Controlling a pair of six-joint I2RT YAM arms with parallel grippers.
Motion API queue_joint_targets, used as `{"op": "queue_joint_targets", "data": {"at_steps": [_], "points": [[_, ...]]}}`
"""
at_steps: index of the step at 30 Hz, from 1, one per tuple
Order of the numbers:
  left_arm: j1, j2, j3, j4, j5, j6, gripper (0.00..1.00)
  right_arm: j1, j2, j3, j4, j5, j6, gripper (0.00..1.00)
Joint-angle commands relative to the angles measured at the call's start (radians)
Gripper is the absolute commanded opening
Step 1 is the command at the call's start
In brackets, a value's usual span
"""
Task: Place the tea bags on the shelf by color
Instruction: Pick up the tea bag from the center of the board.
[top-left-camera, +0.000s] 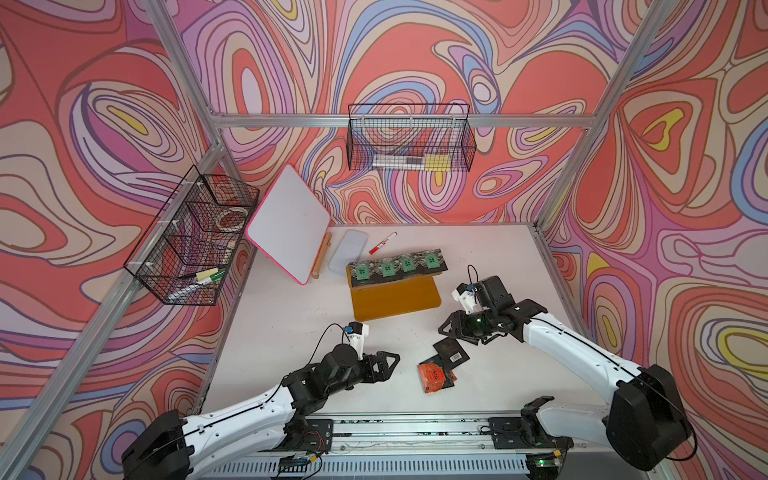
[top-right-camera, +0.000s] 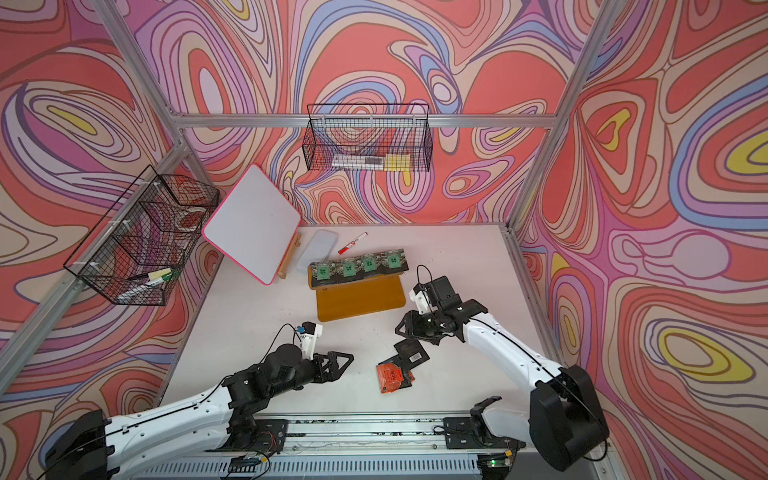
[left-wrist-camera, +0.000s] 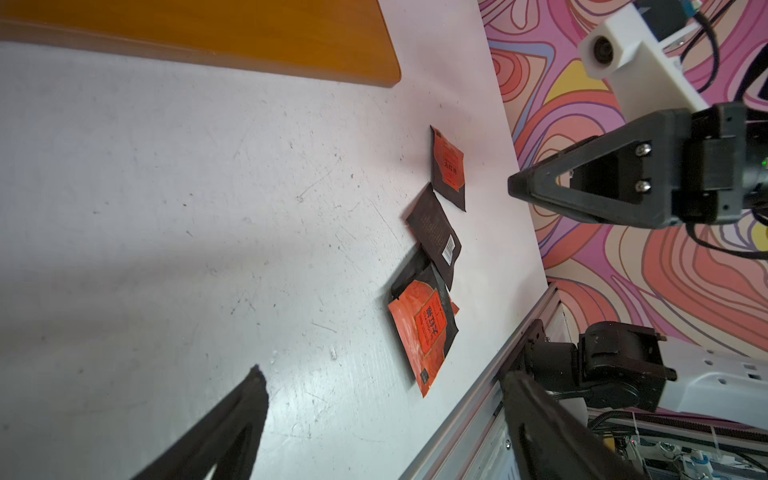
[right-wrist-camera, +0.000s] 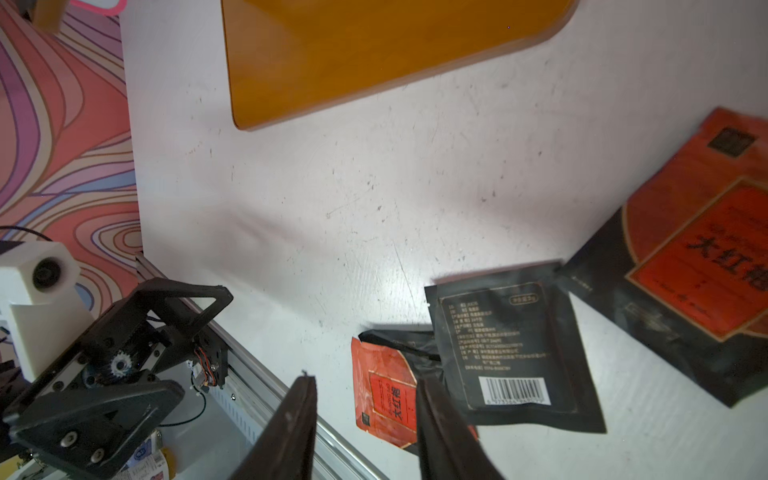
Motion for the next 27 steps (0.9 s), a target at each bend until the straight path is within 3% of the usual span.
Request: {"op": "queue_joint_targets", "data": {"at_steps": [1,10,16,27], "points": [[-0.049,0.052,-0.017,0.102,-0.077,-0.048,0.90,0.043,-0.024,-0.040,0.043,0.033,0.050,0.41],[-0.183,0.354,0.031,0.334,-0.165,-0.171,0.85,0.066,-0.068,-0.084,0.065,0.073,0.082,0.40],[-0.224,0.552,0.046,0.525,-0.151,-0.237,0.79,0.067,-0.075,-0.081,0.069,0.088,0.081,0.40],[-0.272,0.678,0.126,0.528,-0.154,-0.293,0.73,0.067,-0.076,-0.090,0.082,0.092,0.080,0.40]]}}
